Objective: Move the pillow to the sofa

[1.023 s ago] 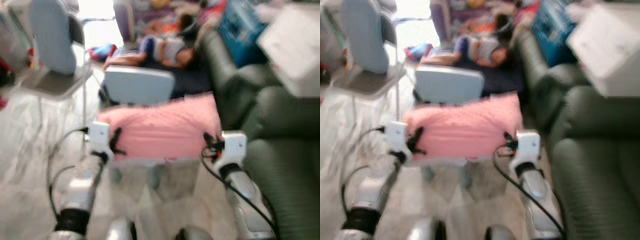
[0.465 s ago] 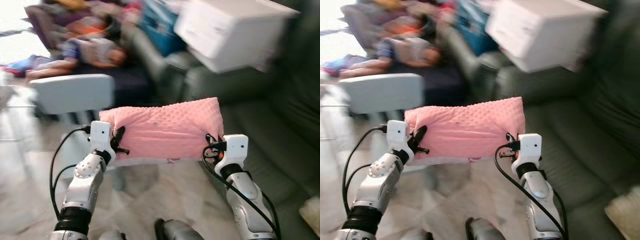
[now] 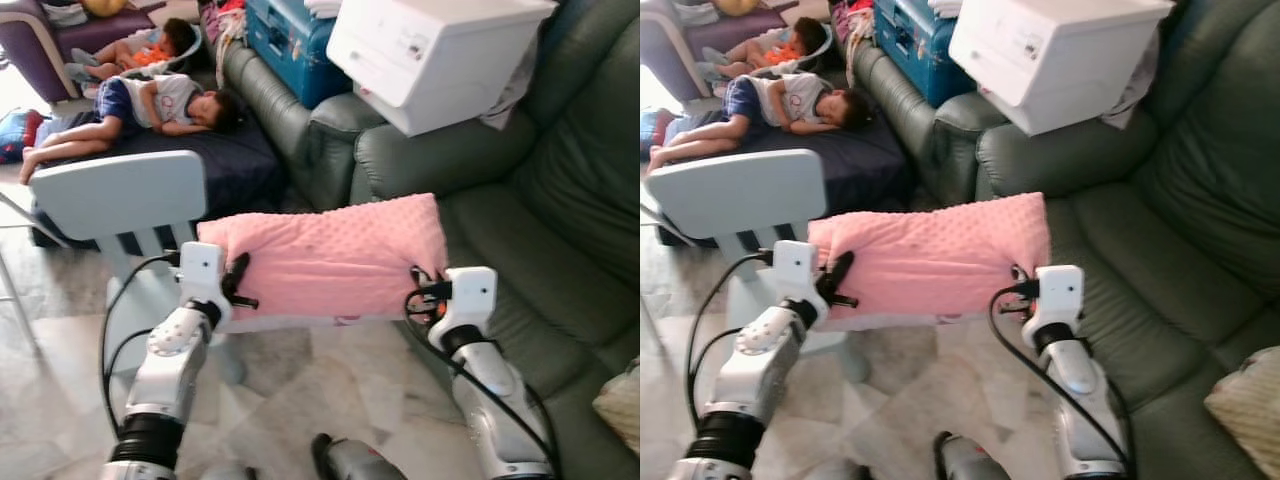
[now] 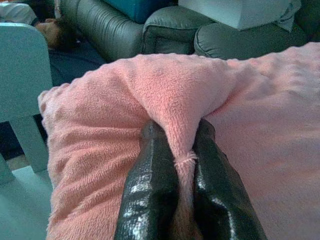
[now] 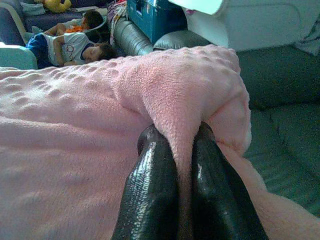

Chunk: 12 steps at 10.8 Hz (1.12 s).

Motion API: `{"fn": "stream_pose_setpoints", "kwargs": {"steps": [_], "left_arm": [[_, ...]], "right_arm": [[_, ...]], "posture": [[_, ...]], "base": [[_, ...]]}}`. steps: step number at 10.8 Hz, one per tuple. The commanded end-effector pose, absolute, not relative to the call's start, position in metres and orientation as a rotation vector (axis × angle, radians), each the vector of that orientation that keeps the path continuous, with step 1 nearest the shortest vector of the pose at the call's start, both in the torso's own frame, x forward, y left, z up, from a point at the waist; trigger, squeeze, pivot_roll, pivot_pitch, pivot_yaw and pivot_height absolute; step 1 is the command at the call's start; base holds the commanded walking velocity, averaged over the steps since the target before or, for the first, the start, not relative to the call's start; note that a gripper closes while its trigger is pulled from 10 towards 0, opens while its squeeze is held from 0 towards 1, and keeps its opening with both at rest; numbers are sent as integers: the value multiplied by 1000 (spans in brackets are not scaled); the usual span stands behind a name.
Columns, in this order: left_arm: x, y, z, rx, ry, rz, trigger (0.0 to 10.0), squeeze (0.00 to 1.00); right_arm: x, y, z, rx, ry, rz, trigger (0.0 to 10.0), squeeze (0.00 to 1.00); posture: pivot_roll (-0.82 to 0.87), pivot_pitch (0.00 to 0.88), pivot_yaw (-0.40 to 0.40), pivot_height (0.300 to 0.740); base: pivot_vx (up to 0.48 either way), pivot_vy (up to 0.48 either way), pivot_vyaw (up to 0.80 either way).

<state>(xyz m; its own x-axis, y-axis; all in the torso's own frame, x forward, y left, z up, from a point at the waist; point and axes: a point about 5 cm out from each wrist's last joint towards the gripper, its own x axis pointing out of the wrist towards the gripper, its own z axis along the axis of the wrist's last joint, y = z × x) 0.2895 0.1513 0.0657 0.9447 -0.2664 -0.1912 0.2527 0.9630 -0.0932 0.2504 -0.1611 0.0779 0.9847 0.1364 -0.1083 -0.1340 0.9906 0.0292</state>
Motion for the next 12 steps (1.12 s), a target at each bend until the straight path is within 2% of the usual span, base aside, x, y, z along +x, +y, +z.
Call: {"fn": "stream_pose_setpoints", "kwargs": {"steps": [1, 6, 9, 12], "left_arm": [[291, 157, 70, -57, 192, -257, 10000, 0], [290, 155, 69, -49, 192, -268, 10000, 0], [289, 153, 72, -55, 167, -294, 10000, 0], [288, 152, 72, -61, 170, -316, 10000, 0]], "right_arm": [[251, -160, 79, 25, 101, 135, 10000, 0], [253, -160, 80, 22, 102, 137, 10000, 0], [253, -160, 79, 22, 102, 141, 10000, 0], [252, -158, 79, 27, 102, 143, 10000, 0]], "posture": [[-90, 33, -14, 740], [-88, 32, -17, 740], [-87, 34, -18, 740], [-88, 40, -16, 740]], "base": [[0, 480, -800], [0, 451, -800], [0, 0, -800], [0, 0, -500]]}}
